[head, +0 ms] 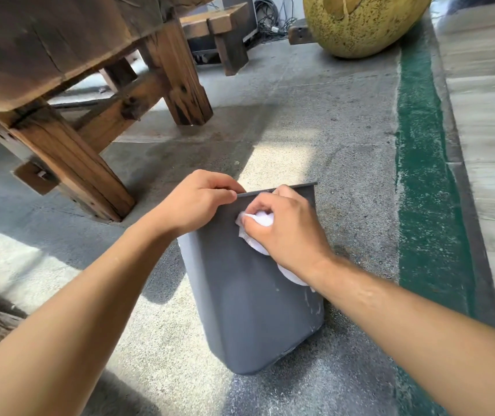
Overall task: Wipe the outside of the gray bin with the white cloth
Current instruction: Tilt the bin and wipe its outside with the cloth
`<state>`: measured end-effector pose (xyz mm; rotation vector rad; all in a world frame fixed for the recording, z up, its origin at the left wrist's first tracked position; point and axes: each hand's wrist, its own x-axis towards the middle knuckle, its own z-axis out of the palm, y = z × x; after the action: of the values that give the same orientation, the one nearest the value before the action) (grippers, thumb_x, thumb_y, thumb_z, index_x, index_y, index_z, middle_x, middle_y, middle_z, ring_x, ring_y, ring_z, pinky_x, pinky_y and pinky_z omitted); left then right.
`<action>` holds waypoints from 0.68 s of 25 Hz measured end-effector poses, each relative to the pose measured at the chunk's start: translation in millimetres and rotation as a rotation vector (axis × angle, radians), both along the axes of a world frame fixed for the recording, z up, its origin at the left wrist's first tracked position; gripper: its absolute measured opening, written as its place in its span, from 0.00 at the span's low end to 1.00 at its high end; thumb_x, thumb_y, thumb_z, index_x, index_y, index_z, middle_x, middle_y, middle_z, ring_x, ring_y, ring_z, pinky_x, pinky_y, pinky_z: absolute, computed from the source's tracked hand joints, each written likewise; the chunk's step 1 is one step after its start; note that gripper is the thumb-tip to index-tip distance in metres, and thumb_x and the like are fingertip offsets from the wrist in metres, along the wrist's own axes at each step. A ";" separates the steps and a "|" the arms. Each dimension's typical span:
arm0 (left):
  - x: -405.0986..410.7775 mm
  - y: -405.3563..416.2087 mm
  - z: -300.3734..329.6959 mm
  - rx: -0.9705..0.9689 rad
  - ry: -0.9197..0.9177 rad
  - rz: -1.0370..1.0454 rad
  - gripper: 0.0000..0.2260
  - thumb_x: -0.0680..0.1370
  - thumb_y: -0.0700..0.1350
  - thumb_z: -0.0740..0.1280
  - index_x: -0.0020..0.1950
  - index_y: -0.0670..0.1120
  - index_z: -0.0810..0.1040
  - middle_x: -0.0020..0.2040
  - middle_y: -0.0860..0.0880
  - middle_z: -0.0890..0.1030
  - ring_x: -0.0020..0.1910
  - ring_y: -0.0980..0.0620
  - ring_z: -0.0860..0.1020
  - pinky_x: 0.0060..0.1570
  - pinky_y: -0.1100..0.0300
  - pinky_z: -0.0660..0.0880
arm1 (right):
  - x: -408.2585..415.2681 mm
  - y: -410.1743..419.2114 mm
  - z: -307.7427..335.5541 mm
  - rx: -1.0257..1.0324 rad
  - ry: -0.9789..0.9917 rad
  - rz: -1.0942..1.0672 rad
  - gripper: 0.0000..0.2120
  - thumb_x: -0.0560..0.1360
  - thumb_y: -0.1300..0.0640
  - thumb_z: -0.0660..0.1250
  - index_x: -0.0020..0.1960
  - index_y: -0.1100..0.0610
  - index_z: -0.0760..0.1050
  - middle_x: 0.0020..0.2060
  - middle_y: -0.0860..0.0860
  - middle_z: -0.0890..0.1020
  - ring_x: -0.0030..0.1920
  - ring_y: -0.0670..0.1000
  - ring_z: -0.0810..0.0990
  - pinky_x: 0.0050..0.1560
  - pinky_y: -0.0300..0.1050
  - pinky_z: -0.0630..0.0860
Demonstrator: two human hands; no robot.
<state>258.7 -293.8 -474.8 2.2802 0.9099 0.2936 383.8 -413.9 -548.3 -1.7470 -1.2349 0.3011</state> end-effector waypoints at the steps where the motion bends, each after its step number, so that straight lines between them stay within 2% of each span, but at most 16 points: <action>1: -0.8 1.3 -1.2 -0.001 -0.001 0.007 0.13 0.73 0.46 0.64 0.50 0.48 0.87 0.48 0.47 0.87 0.47 0.53 0.81 0.55 0.55 0.75 | -2.4 -7.2 -11.0 -0.013 0.004 0.013 0.09 0.71 0.44 0.73 0.44 0.49 0.82 0.43 0.46 0.75 0.46 0.51 0.79 0.48 0.51 0.78; 4: -4.1 4.9 -3.5 0.006 0.003 0.022 0.13 0.72 0.47 0.65 0.50 0.48 0.87 0.49 0.44 0.87 0.46 0.53 0.79 0.51 0.56 0.72 | -7.5 -46.0 -58.3 -0.151 0.010 0.058 0.08 0.71 0.45 0.73 0.43 0.50 0.80 0.44 0.45 0.75 0.45 0.49 0.79 0.48 0.49 0.77; 7: -5.6 4.2 -2.3 -0.012 -0.001 0.023 0.11 0.73 0.48 0.65 0.48 0.50 0.86 0.45 0.44 0.85 0.43 0.53 0.78 0.48 0.55 0.73 | -13.8 -97.9 -115.6 -0.407 -0.059 0.121 0.09 0.74 0.43 0.69 0.46 0.48 0.79 0.46 0.43 0.71 0.43 0.46 0.78 0.48 0.46 0.77; 9: -4.6 0.8 -1.8 -0.008 0.016 0.004 0.09 0.74 0.49 0.65 0.47 0.52 0.85 0.41 0.46 0.83 0.40 0.54 0.76 0.45 0.57 0.71 | -18.6 -133.4 -144.5 -0.595 -0.128 0.207 0.09 0.77 0.41 0.66 0.48 0.46 0.78 0.47 0.41 0.70 0.44 0.43 0.77 0.47 0.39 0.76; 11: -2.7 -1.6 2.7 0.001 0.070 -0.036 0.10 0.74 0.49 0.65 0.49 0.52 0.86 0.42 0.48 0.84 0.41 0.55 0.77 0.47 0.57 0.72 | -15.6 -156.9 -156.9 -0.680 -0.120 0.222 0.07 0.78 0.40 0.66 0.46 0.43 0.76 0.48 0.39 0.70 0.45 0.40 0.76 0.43 0.32 0.71; 13: 1.0 -0.1 10.6 0.033 0.161 -0.041 0.12 0.73 0.49 0.65 0.51 0.52 0.87 0.45 0.55 0.86 0.47 0.56 0.81 0.52 0.61 0.74 | -5.3 -162.0 -158.1 -0.693 -0.095 0.154 0.07 0.77 0.40 0.67 0.44 0.42 0.76 0.46 0.38 0.71 0.44 0.39 0.75 0.41 0.31 0.70; 14: 3.6 0.6 14.4 0.066 0.209 -0.030 0.12 0.72 0.48 0.66 0.50 0.53 0.87 0.43 0.59 0.86 0.46 0.58 0.81 0.50 0.65 0.74 | 0.8 -158.9 -156.2 -0.674 -0.075 0.092 0.07 0.76 0.41 0.69 0.44 0.43 0.78 0.45 0.38 0.72 0.43 0.39 0.75 0.42 0.33 0.72; 15: 6.6 0.1 17.2 0.099 0.247 -0.009 0.10 0.73 0.46 0.66 0.49 0.53 0.86 0.37 0.64 0.84 0.42 0.60 0.79 0.44 0.70 0.72 | 6.6 -153.3 -151.0 -0.629 -0.034 0.022 0.07 0.75 0.42 0.71 0.43 0.44 0.80 0.44 0.39 0.73 0.42 0.39 0.76 0.43 0.36 0.75; 17: 11.7 -0.7 18.5 0.140 0.287 0.033 0.10 0.75 0.40 0.66 0.45 0.52 0.85 0.26 0.66 0.78 0.33 0.64 0.74 0.30 0.74 0.66 | 16.3 -135.6 -127.5 -0.455 0.052 -0.090 0.03 0.73 0.46 0.75 0.42 0.44 0.83 0.43 0.40 0.76 0.42 0.39 0.77 0.42 0.37 0.75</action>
<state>270.5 -294.5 -456.3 2.4813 1.1010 0.0443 400.1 -549.4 -675.8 -2.1578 -1.1028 0.6068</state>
